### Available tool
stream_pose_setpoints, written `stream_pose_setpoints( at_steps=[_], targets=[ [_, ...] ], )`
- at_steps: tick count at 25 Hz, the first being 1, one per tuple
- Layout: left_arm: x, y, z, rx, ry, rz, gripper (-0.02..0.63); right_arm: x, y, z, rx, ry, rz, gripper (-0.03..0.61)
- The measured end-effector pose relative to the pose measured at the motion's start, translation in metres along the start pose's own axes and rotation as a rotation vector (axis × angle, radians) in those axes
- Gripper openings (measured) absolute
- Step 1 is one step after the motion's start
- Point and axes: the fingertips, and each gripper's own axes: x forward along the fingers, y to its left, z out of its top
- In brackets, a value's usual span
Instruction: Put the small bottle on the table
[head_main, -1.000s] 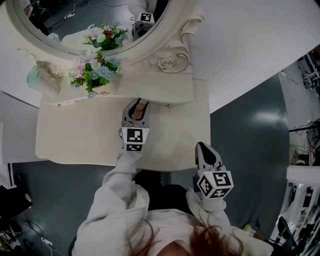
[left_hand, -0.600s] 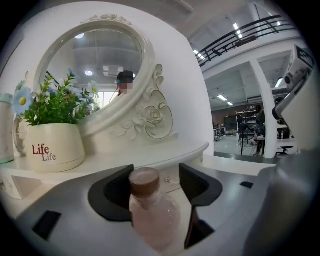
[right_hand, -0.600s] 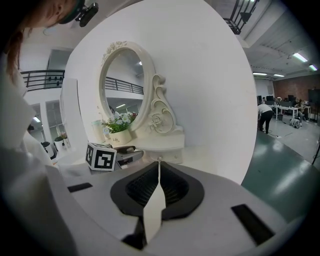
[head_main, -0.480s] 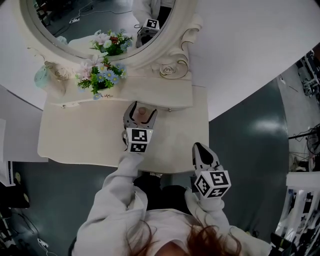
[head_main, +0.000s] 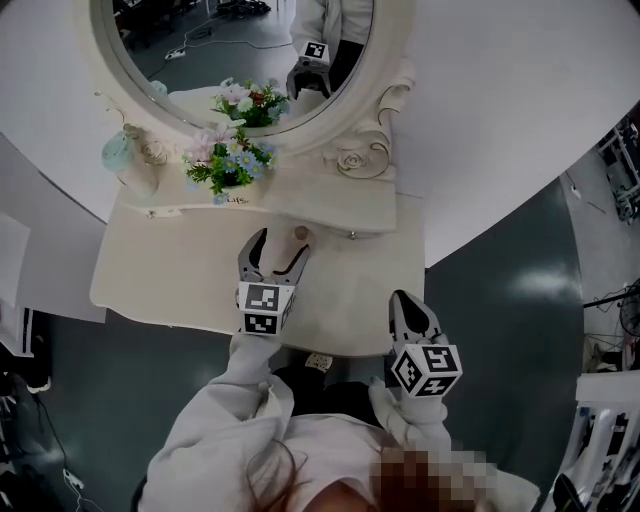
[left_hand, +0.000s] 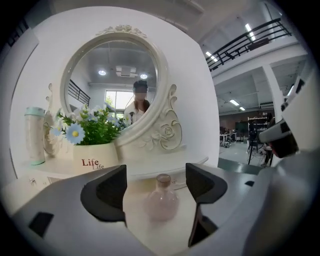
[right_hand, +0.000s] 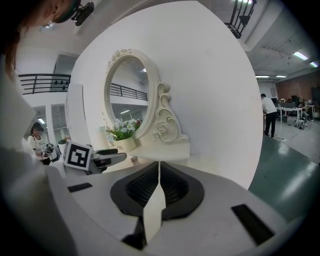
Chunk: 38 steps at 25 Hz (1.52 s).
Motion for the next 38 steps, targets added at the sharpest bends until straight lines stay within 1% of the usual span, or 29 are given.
stream_pose_setpoints(
  at_steps=[3, 9, 13, 17, 18, 20, 22, 23, 24, 25, 27, 30, 35, 38],
  targets=[
    [-0.024, -0.007, 0.009, -0.032, -0.011, -0.033, 0.367, 0.003, 0.000, 0.004, 0.002, -0.019, 0.009, 0.035],
    [-0.061, -0.035, 0.019, -0.098, -0.026, -0.127, 0.367, 0.004, 0.002, 0.010, 0.013, -0.059, 0.026, 0.035],
    [-0.076, -0.046, 0.034, -0.113, -0.055, -0.168, 0.367, 0.002, 0.003, 0.017, 0.018, -0.086, 0.036, 0.035],
    [-0.091, -0.060, 0.043, -0.113, -0.072, -0.228, 0.360, -0.004, 0.005, 0.019, 0.020, -0.100, 0.043, 0.035],
    [-0.095, -0.062, 0.044, -0.112, -0.076, -0.235, 0.339, -0.005, 0.005, 0.019, 0.021, -0.100, 0.043, 0.035],
    [-0.102, -0.063, 0.046, -0.114, -0.089, -0.238, 0.269, -0.010, 0.004, 0.017, 0.025, -0.100, 0.037, 0.035],
    [-0.108, -0.063, 0.047, -0.108, -0.108, -0.232, 0.152, -0.015, 0.003, 0.016, 0.026, -0.101, 0.027, 0.035],
    [-0.111, -0.063, 0.047, -0.101, -0.115, -0.230, 0.110, -0.016, 0.003, 0.015, 0.023, -0.101, 0.023, 0.035],
    [-0.113, -0.063, 0.046, -0.096, -0.118, -0.230, 0.080, -0.018, 0.003, 0.014, 0.020, -0.100, 0.019, 0.035],
    [-0.114, -0.063, 0.045, -0.097, -0.118, -0.233, 0.063, -0.019, 0.003, 0.013, 0.018, -0.100, 0.015, 0.035],
    [-0.116, -0.062, 0.042, -0.107, -0.113, -0.242, 0.035, -0.021, 0.005, 0.012, 0.017, -0.101, 0.008, 0.035],
    [-0.119, -0.063, 0.039, -0.119, -0.108, -0.257, 0.018, -0.022, 0.010, 0.013, 0.002, -0.106, 0.015, 0.035],
    [-0.119, -0.063, 0.035, -0.131, -0.100, -0.273, 0.016, -0.025, 0.023, 0.014, -0.058, -0.113, 0.041, 0.034],
    [-0.118, -0.066, 0.033, -0.128, -0.090, -0.287, 0.016, -0.024, 0.024, 0.016, -0.068, -0.113, 0.041, 0.034]
  ],
)
